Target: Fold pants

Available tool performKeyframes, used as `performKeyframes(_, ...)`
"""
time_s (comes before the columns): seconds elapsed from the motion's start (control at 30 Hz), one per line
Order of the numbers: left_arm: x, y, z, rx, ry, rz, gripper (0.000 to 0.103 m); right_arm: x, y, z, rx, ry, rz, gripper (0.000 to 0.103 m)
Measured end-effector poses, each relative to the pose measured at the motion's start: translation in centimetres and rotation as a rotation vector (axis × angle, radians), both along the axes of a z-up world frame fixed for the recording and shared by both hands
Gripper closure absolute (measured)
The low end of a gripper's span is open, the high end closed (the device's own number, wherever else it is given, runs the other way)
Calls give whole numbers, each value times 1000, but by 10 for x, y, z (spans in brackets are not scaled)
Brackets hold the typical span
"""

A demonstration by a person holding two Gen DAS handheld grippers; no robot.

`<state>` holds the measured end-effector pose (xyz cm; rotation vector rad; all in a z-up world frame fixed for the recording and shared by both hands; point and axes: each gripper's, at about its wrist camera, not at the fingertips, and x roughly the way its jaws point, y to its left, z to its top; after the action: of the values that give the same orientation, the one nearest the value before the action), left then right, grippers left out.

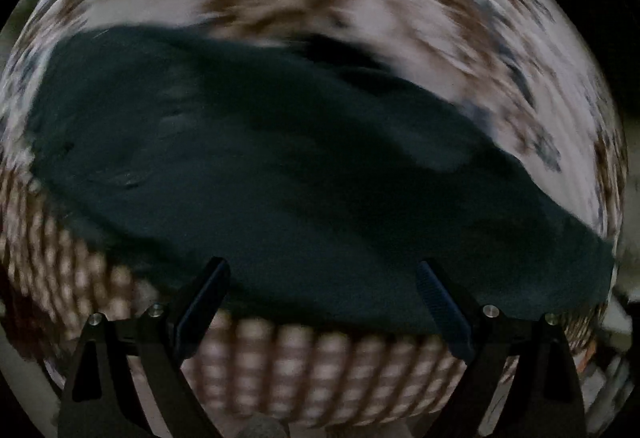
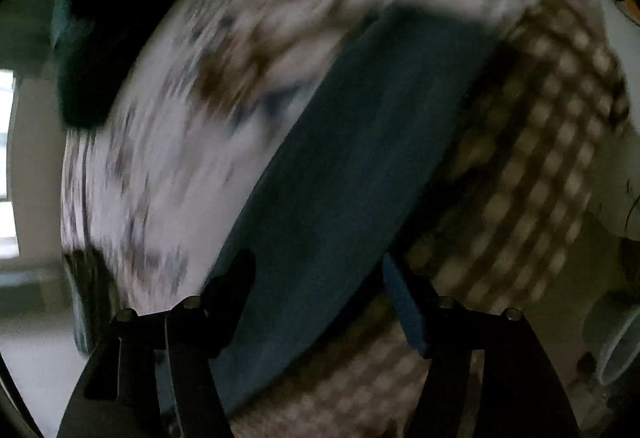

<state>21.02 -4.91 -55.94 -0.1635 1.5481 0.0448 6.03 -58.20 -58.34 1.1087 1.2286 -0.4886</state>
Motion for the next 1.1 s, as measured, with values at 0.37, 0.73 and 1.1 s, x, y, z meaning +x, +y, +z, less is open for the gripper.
performKeyframes(0.37,4,257,-9,101,9,373,8,53,224,-54,246,82,162,36)
performKeyframes(0.73,16,339,-3,-52,-150,479,84,61,244,-47,95,141,142,97)
performKeyframes(1.1,-20,292,-1,-72,-8,499,63,81,242,-41,77,286,410,88)
